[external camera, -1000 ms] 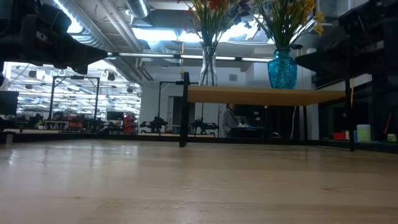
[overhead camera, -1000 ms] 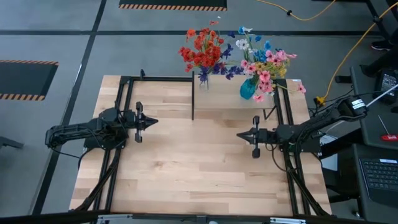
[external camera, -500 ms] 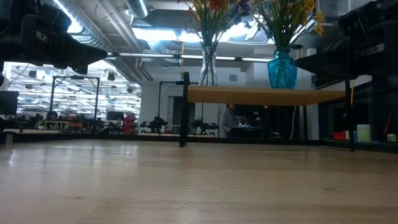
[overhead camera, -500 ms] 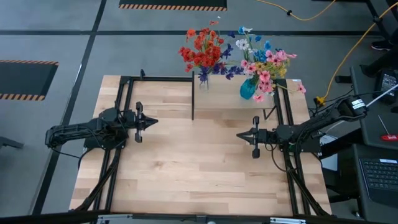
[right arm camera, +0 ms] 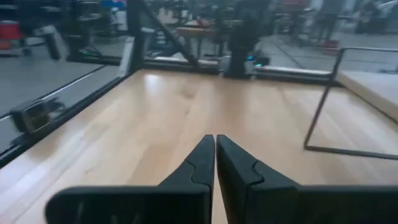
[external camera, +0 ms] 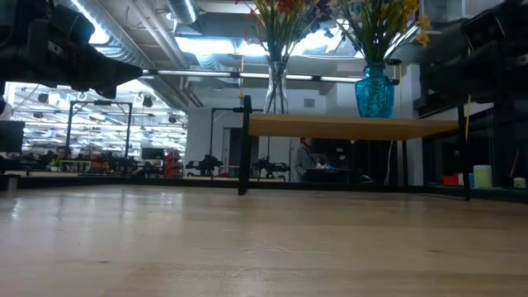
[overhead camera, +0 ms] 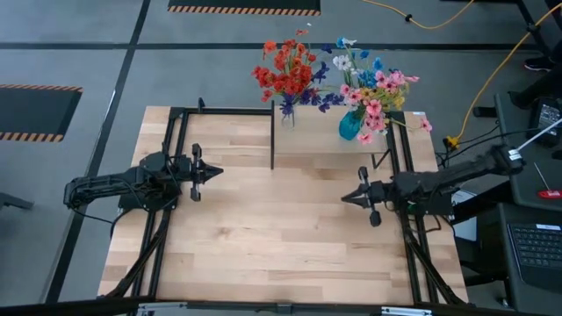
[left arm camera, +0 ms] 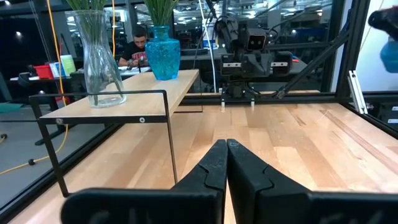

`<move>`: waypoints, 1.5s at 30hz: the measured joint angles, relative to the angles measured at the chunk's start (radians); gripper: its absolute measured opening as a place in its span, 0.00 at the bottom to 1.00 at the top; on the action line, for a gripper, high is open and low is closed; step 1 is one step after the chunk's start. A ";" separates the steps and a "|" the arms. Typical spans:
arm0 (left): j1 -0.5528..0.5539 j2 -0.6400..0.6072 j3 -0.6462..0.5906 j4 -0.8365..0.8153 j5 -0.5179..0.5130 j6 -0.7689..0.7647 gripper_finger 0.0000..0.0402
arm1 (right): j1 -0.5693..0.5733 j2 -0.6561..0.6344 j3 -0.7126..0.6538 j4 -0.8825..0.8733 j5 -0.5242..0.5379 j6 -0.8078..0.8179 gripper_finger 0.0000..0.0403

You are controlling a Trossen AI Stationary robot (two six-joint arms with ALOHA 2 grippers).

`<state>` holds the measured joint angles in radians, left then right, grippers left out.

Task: Pick and place flowers into a vace then onto a shelf
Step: Return to Home Position

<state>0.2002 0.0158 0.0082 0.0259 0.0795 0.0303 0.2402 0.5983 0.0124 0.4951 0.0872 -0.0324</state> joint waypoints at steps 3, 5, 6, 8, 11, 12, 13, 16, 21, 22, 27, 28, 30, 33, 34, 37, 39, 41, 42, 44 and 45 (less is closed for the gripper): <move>0.000 0.000 0.000 0.000 0.000 0.000 0.01 | -0.018 -0.064 0.000 -0.049 -0.037 0.032 0.05; 0.000 0.000 0.000 0.000 0.000 0.000 0.02 | -0.028 -0.111 0.000 -0.080 -0.038 0.063 0.05; 0.000 0.000 0.000 0.000 0.000 0.000 0.02 | -0.030 -0.139 0.000 -0.096 -0.038 0.079 0.05; 0.000 0.000 0.000 0.000 0.000 0.000 0.01 | -0.031 -0.205 0.000 -0.157 -0.039 0.084 0.05; 0.000 0.000 0.000 0.000 0.000 0.000 0.01 | -0.031 -0.325 0.000 -0.301 -0.064 0.082 0.05; 0.000 0.000 0.000 0.000 0.000 0.000 0.01 | -0.031 -0.360 0.000 -0.342 -0.064 0.079 0.05; 0.000 0.000 0.000 0.000 0.000 0.000 0.01 | -0.031 -0.391 0.000 -0.375 -0.064 0.073 0.05; 0.000 0.000 0.000 0.000 0.000 0.000 0.01 | -0.031 -0.448 0.000 -0.426 -0.064 0.054 0.05; 0.000 0.000 0.000 0.000 0.000 0.000 0.01 | -0.031 -0.471 0.000 -0.424 -0.064 0.053 0.05; 0.000 0.000 0.000 0.000 0.000 0.000 0.01 | -0.031 -0.471 0.000 -0.424 -0.064 0.053 0.05; 0.000 0.000 0.000 0.000 0.000 0.000 0.01 | -0.031 -0.470 0.000 -0.424 -0.064 0.053 0.05; 0.000 0.000 0.000 0.000 0.000 0.000 0.01 | -0.031 -0.470 0.000 -0.424 -0.064 0.053 0.05; 0.000 0.000 0.000 0.000 0.000 0.000 0.01 | -0.031 -0.471 0.000 -0.424 -0.063 0.054 0.05; 0.000 0.000 0.000 0.000 0.000 0.000 0.01 | -0.031 -0.477 0.000 -0.425 -0.063 0.053 0.05; 0.000 0.000 0.000 0.000 0.000 0.000 0.01 | -0.031 -0.483 0.000 -0.426 -0.063 0.054 0.05; 0.000 0.000 0.000 0.000 0.000 0.000 0.01 | -0.031 -0.515 0.000 -0.426 -0.063 0.052 0.05; 0.000 0.000 0.000 0.000 0.000 0.001 0.01 | -0.031 -0.542 0.000 -0.426 -0.063 0.054 0.05; 0.000 0.000 0.000 0.000 0.000 0.000 0.01 | -0.031 -0.574 0.000 -0.426 -0.063 0.054 0.05; 0.000 0.000 0.000 0.000 0.000 0.000 0.01 | -0.031 -0.589 0.000 -0.426 -0.063 0.052 0.05; 0.000 0.000 0.000 0.000 0.000 0.000 0.01 | -0.031 -0.597 0.000 -0.418 -0.063 0.054 0.05; 0.000 0.000 0.000 0.000 0.000 0.000 0.01 | -0.031 -0.597 0.000 -0.416 -0.063 0.054 0.05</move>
<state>0.2001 0.0158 0.0082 0.0259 0.0795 0.0303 0.2096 0.0017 0.0124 0.0795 0.0241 0.0213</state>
